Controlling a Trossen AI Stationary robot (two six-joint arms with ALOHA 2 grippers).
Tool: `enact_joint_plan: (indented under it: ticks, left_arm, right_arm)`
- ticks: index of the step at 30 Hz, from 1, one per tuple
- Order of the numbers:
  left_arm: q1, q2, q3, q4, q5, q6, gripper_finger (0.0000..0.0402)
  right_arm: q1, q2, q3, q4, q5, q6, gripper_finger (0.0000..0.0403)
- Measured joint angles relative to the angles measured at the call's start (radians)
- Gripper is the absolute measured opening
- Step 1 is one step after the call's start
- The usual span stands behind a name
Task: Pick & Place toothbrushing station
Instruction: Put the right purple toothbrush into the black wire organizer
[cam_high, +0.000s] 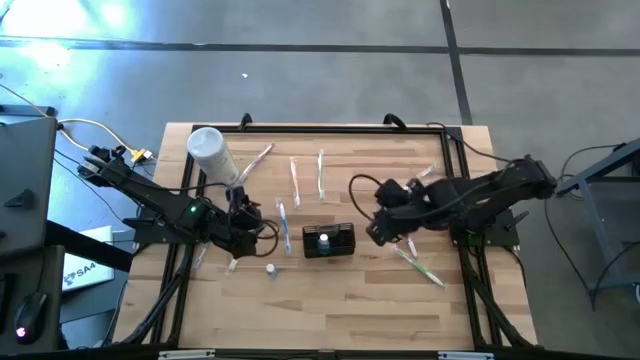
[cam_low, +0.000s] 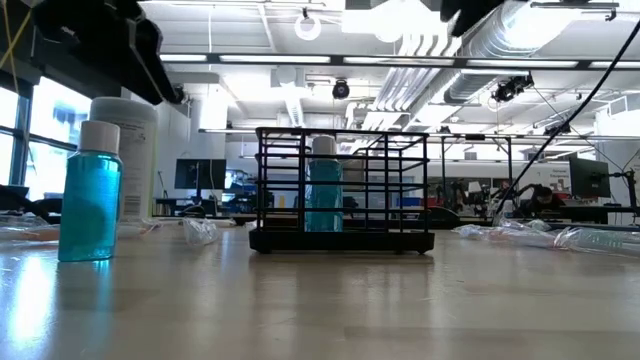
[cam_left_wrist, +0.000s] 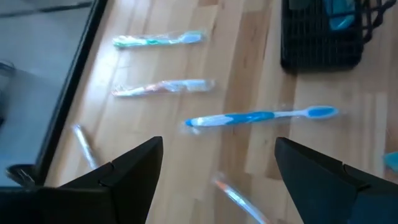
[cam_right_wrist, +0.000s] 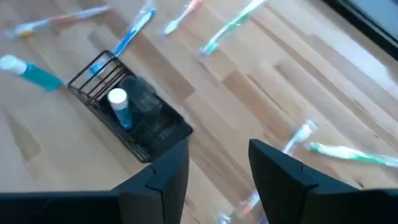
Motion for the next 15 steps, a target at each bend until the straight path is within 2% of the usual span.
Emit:
enact_joint_plan:
  ticks: [3, 7, 11, 15]
  left_arm:
    - [0.0, 0.0, 0.0, -0.013, 0.036, -0.05, 0.0303]
    - [0.0, 0.0, 0.0, -0.019, 0.078, -0.102, 0.0303]
    - [0.0, 0.0, 0.0, -0.019, 0.11, -0.133, 0.0303]
    - [0.0, 0.0, 0.0, -0.019, 0.115, -0.149, 0.0303]
  right_arm:
    - [0.049, 0.003, -0.002, -0.105, 0.052, 0.061, 0.016]
    - [0.076, 0.004, -0.047, -0.2, 0.049, 0.157, 0.016]
    - [0.06, 0.003, -0.135, -0.265, -0.019, 0.256, 0.016]
    - [0.038, -0.019, -0.263, -0.234, -0.084, 0.299, 0.016]
